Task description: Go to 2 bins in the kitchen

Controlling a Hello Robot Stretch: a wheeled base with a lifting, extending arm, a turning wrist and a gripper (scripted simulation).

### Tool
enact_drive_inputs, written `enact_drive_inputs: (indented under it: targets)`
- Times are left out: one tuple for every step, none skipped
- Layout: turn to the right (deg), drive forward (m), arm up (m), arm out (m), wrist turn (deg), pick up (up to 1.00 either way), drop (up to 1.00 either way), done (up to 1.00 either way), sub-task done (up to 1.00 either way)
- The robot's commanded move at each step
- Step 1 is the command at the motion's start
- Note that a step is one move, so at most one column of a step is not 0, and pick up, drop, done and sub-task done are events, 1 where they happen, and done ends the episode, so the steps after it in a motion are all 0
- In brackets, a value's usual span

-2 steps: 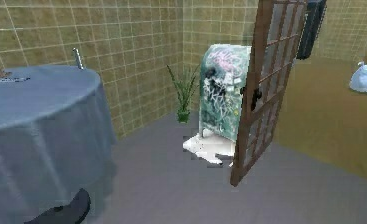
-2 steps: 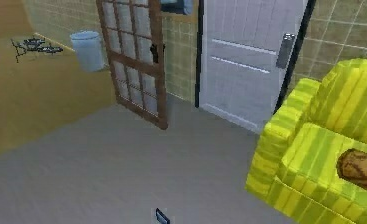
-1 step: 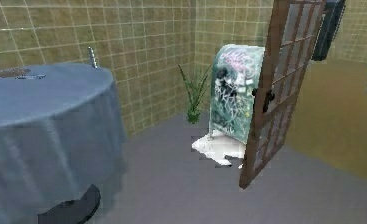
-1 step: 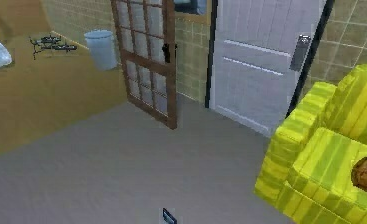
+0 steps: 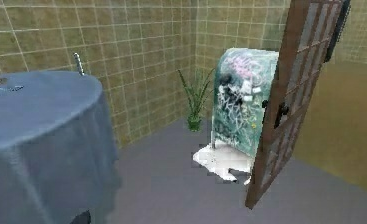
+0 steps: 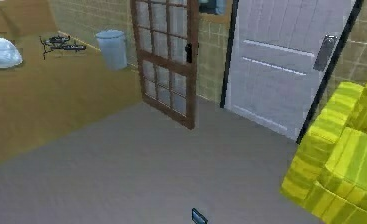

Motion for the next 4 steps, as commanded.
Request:
enact_drive_inputs:
  targets:
    - [39.0,0.0,0.0,0.0,0.0,0.0,0.0,0.0,0.0]
    - [0.0,0.45,0.0,0.0,0.0,0.0,0.0,0.0,0.0]
    - [27.0,0.0,0.0,0.0,0.0,0.0,0.0,0.0,0.0]
    - [0.0,0.6,0.0,0.0,0.0,0.0,0.0,0.0,0.0]
